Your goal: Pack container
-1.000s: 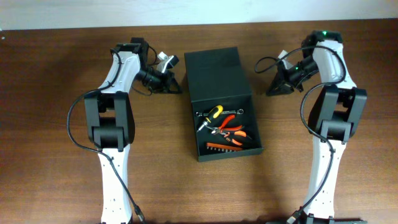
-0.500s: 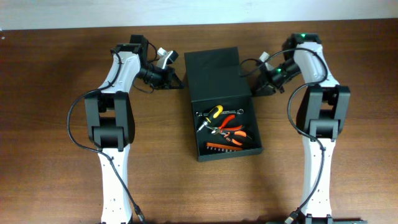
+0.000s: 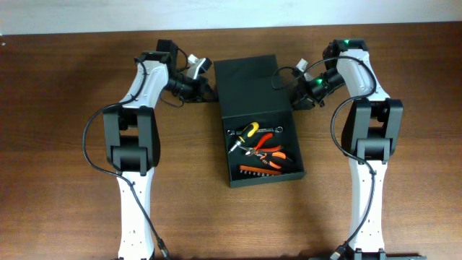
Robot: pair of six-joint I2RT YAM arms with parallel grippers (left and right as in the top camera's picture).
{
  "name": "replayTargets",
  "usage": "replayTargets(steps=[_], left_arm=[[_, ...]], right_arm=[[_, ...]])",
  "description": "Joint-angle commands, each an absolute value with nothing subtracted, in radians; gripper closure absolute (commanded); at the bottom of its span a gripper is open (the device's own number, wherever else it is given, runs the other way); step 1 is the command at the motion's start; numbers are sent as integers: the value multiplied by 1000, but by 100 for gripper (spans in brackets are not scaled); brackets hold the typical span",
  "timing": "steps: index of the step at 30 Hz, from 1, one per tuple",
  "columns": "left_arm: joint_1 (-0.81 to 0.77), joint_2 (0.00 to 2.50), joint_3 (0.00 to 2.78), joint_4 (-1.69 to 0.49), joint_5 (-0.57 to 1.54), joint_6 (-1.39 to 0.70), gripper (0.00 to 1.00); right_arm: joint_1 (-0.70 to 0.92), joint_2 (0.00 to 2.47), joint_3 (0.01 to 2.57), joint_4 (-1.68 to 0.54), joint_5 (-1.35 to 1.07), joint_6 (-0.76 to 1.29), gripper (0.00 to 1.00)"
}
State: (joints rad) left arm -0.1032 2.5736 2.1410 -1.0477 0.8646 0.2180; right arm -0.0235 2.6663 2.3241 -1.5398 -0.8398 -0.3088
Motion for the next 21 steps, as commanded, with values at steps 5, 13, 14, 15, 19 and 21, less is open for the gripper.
replayTargets(steps=[5,13,14,15,19,21], left_arm=[[-113,2587,2143,-1040,903,179,98],[-113,2587,2153,-1039,957,179,98],[-113,2587,2169,-1039,959,179,98],[-113,2587,2180,-1040,960,177,98],[-113,2587,2229,-1041,974,168,98],[-113,2586,2255,-1052,974,160,98]], right_arm=[[-22,2679,2326,-1547,-932,-389,95],[-22,2679,2326,-1582,-973,-478,95],[-22,2679,2326,-1586,-973,-483,95],[-22,2679,2326,-1590,-974,-490,96],[-24,2679,2339,-1644,-991,-582,96],[-30,2678,2349,-1667,-992,-594,96]])
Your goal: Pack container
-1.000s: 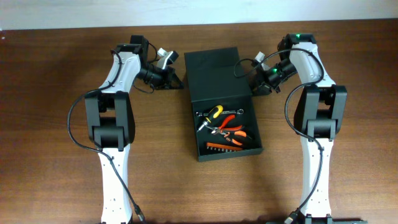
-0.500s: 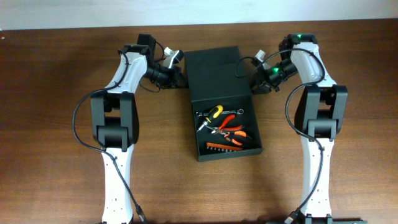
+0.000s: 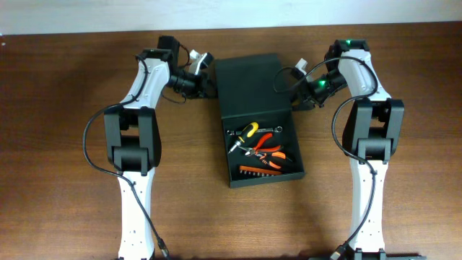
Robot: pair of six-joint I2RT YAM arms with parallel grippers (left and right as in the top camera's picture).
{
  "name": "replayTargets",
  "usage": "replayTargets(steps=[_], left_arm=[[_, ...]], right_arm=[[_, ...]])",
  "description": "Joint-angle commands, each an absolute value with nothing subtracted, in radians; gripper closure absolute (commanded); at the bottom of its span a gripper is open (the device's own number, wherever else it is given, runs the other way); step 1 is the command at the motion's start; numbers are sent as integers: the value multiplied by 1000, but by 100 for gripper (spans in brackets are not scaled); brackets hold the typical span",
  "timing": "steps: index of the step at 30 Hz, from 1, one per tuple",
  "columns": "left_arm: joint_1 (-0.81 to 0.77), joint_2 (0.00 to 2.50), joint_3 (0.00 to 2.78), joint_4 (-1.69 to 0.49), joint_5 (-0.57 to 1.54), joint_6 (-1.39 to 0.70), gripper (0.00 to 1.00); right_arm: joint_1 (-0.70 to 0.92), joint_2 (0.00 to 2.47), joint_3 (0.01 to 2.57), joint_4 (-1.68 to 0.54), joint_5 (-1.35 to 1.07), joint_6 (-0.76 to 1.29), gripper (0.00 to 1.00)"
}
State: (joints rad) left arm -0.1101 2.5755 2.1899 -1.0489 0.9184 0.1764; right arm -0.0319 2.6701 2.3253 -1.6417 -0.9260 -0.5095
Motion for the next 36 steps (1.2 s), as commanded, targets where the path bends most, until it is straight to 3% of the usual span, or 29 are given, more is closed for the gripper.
replayTargets(steps=[1,25,32,36], left_arm=[[-114,2586,2275,-1066,974,160,98],[-150,2586,2636,-1296,905,184,98],[-132,2586,2637,-1402,718,215,98],[-105,2587,2636,-1427,594,205,98]], right_arm=[[-37,2678,2360,-1682,-992,-599,96],[-84,2510,2474,-1699,-952,-568,93],[-88,2510,2474,-1693,-870,-559,92],[-88,2510,2463,-1600,-704,-397,92]])
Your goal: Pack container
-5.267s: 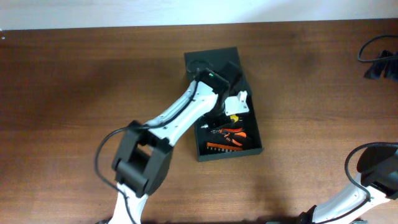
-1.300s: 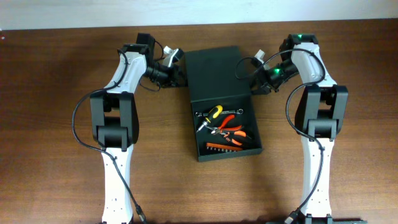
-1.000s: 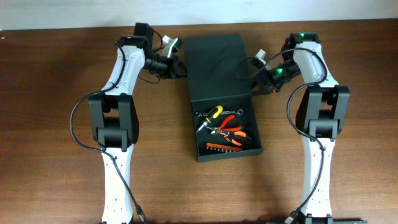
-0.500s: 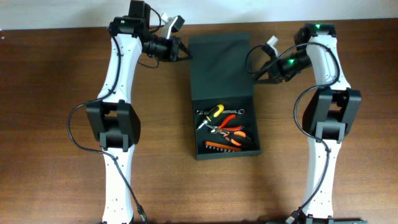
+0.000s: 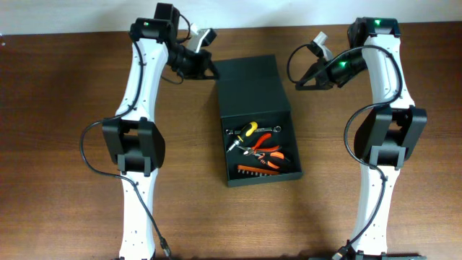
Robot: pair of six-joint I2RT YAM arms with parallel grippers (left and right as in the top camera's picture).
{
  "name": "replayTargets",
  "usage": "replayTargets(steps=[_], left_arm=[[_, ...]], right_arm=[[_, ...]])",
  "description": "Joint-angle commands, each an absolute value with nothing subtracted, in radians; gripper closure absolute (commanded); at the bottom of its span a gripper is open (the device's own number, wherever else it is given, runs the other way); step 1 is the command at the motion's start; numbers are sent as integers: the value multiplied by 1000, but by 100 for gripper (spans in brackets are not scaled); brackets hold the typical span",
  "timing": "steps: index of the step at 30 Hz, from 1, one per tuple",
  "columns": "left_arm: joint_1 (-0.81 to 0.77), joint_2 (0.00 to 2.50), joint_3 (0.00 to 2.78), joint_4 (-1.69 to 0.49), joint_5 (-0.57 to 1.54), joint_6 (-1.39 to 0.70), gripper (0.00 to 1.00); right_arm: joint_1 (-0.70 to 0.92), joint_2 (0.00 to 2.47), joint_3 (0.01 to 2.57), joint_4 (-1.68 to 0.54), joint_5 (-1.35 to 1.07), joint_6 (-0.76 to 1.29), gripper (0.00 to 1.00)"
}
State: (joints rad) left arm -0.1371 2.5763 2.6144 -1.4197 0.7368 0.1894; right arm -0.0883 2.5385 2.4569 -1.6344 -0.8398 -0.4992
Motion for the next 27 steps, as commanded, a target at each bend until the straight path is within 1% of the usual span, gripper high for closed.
replayTargets(steps=[1,2,5,11,15,19,23,27], left_arm=[[-99,2587,2635,-1426,585,201,98],[-92,2590,2635,-1423,579,198,98],[-82,2634,2635,-1431,590,179,98],[-83,2735,2635,-1428,694,180,98],[-85,2768,2635,-1426,705,180,98],[-85,2799,2635,-1419,780,180,98],[-107,2812,2635,-1394,825,179,98],[-143,2812,2635,-1377,827,172,98]], right_arm=[[-88,2510,2456,-1576,-683,-374,93],[-88,2511,2447,-1555,-678,-360,94],[-87,2543,2441,-1525,-680,-328,94],[-87,2622,2440,-1525,-693,-305,95],[-85,2652,2440,-1524,-733,-305,94],[-84,2674,2439,-1527,-780,-305,94],[-78,2696,2438,-1529,-892,-316,94],[-57,2696,2438,-1529,-888,-316,94]])
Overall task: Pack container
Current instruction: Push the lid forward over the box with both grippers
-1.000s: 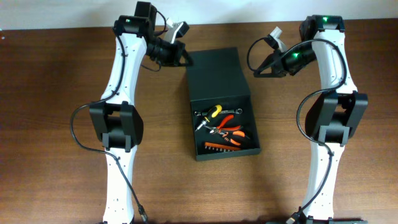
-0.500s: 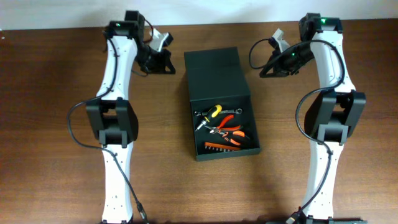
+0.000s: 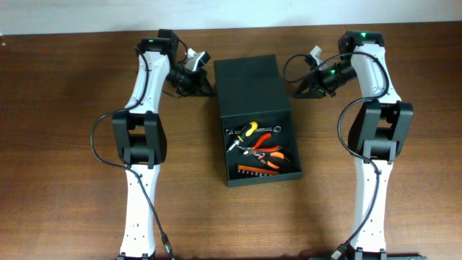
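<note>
A black container (image 3: 296,170) sits open in the middle of the overhead view, and its lid (image 3: 250,85) lies flat behind it. Inside are red-handled pliers (image 3: 266,148), a yellow-handled tool (image 3: 245,131), a small wrench (image 3: 232,134) and an orange bit strip (image 3: 254,170). My left gripper (image 3: 205,87) is at the lid's left edge and my right gripper (image 3: 298,88) is just off its right edge. The fingers are too small and dark to show whether they are open, or whether they touch the lid.
Brown wooden table (image 3: 65,144) all around the box. The table's far edge meets a white wall (image 3: 231,11) just behind both arms. Cables loop off each wrist beside the lid.
Both arms have drawn back in. The left gripper has moved down to the lid's left edge, and the right gripper now sits closer to the lid's right edge. The lid and tools lie as before.
At the two oldest moments both grippers were pressed close to the lid's left and right sides, the lid flat. Then both arms stood stretched toward the wall, grippers near the lid's far corners. Now they are back beside the lid, which is still open.
</note>
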Robot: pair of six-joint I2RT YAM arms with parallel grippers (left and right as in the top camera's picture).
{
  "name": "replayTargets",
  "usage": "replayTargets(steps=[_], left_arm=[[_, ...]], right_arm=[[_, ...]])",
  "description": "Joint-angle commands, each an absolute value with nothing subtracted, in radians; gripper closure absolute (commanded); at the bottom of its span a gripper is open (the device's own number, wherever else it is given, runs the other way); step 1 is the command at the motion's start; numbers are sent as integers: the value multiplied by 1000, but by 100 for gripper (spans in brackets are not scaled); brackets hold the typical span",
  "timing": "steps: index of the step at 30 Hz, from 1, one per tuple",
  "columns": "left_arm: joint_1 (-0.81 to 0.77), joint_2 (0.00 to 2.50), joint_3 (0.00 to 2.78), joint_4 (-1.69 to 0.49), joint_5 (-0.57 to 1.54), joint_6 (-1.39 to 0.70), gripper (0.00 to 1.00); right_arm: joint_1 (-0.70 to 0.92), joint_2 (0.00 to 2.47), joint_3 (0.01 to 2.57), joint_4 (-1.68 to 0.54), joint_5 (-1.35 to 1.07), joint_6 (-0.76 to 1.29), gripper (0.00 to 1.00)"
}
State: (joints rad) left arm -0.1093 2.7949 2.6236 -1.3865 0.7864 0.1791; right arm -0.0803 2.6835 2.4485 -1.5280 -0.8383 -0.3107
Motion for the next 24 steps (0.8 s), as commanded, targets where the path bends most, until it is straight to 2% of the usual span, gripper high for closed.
replayTargets(steps=[1,18,24], left_arm=[[-148,2812,2635,-1376,826,172,98],[-149,2812,2635,-1374,823,171,98],[-149,2812,2635,-1367,855,169,98]], right_arm=[[-52,2696,2438,-1529,-875,-316,94],[-46,2745,2437,-1545,-804,-325,93],[-46,2745,2437,-1569,-884,-383,93]])
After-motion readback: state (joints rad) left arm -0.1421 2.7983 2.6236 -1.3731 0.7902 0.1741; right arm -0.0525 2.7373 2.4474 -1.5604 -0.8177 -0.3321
